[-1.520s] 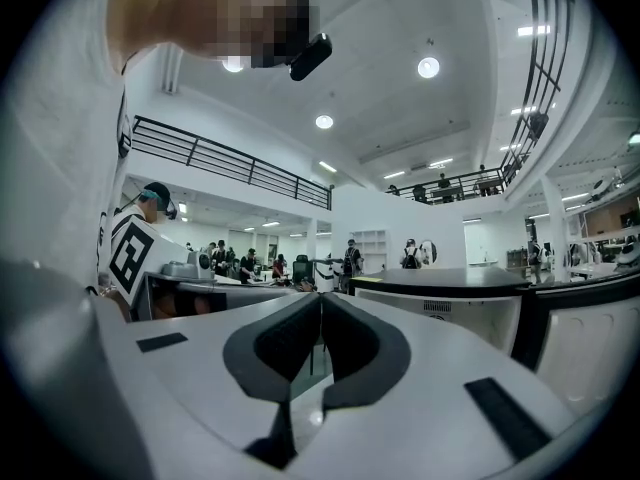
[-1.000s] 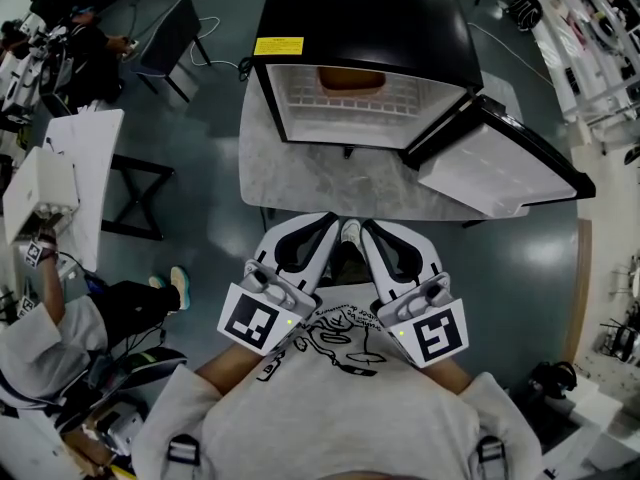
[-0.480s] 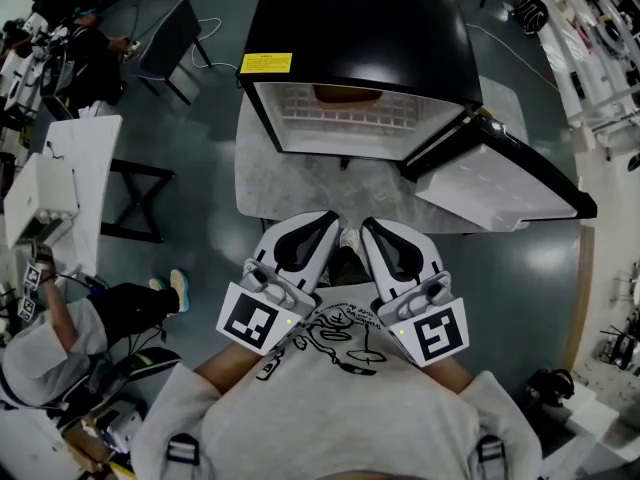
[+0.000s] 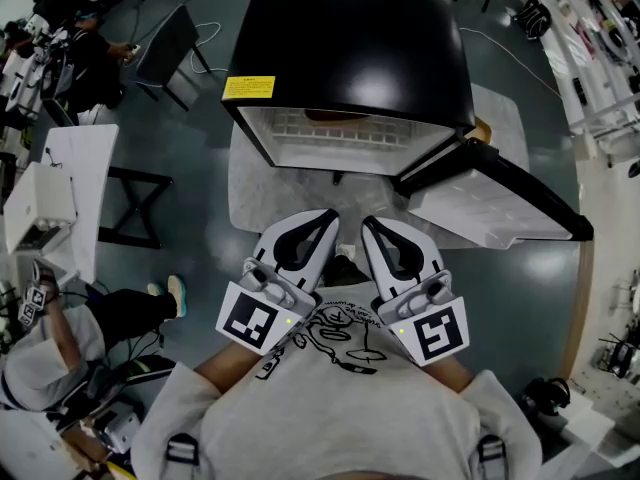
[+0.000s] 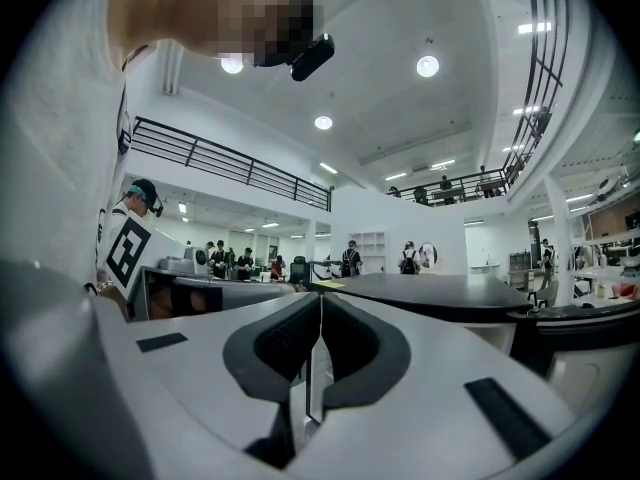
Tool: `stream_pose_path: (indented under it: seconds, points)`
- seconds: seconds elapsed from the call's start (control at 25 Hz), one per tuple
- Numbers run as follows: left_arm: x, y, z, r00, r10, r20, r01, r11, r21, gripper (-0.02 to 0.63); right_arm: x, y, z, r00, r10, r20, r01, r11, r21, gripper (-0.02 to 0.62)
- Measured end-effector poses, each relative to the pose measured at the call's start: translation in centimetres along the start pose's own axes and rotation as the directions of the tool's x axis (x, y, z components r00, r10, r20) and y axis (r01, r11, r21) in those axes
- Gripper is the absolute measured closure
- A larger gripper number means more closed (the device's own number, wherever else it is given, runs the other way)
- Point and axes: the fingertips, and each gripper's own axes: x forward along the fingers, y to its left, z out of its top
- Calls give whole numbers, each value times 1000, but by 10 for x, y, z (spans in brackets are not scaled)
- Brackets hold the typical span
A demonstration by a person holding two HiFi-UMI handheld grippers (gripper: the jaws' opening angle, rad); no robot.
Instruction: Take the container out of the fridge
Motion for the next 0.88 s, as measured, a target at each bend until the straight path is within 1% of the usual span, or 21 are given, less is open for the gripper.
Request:
stream_pose_path:
  seconds: [0.68,0.88]
  points:
    - [65,-2,-3,999,33,-1,-33,999,4,589,4,-65,1,999,30,12,-30,999,14,566]
    - [82,-3,-10,999,52,-11,-52,999,10,589,3,-81,-6,998,53,13,-54,998,24,567]
